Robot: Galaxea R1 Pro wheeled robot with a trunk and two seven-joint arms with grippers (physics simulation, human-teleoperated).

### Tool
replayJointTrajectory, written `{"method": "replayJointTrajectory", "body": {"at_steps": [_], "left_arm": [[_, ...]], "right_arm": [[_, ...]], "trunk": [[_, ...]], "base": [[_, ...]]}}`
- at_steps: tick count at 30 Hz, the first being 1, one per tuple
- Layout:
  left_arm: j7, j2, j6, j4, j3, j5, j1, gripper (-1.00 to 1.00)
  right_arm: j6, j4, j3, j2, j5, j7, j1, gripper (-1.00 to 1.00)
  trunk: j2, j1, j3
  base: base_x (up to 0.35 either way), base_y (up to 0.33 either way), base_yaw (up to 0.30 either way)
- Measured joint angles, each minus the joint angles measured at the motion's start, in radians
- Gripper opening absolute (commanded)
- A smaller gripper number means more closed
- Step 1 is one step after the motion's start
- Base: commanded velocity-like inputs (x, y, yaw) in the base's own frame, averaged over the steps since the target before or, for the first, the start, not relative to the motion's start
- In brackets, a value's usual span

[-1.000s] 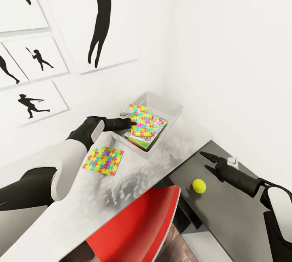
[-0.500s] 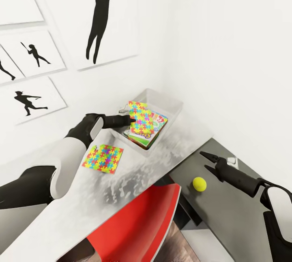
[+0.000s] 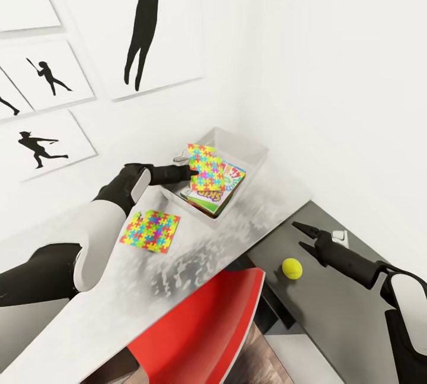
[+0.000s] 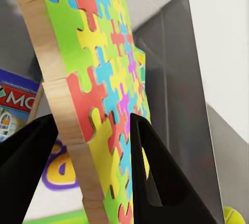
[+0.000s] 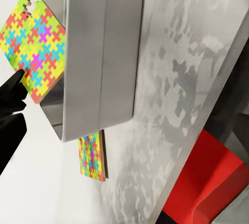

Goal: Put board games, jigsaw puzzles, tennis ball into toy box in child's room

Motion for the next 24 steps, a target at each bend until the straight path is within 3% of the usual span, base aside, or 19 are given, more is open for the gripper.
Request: {"method": "replayJointTrajectory", "body": {"at_steps": [4, 5, 24], "left_arm": [[0.0, 0.0, -0.001, -0.002, 0.0, 0.0, 0.0, -1.0], [0.0, 0.0, -0.001, -0.002, 0.0, 0.0, 0.0, 1.0], [-0.001, 0.008, 0.0, -0.002, -0.003, -0.005, 0.0, 1.0]], "right_arm": [[0.0, 0.0, 0.0, 0.0, 0.0, 0.0, 0.0, 1.0], [0.0, 0.0, 0.0, 0.0, 0.0, 0.0, 0.0, 1.0], [0.0, 0.0, -0.004, 0.0, -0.001, 0.0, 0.0, 1.0]], "trunk": [[0.0, 0.0, 0.0], [0.0, 0.0, 0.0], [0.0, 0.0, 0.0]], "base": [[0.0, 0.0, 0.0], [0.0, 0.0, 0.0], [0.0, 0.0, 0.0]]}}
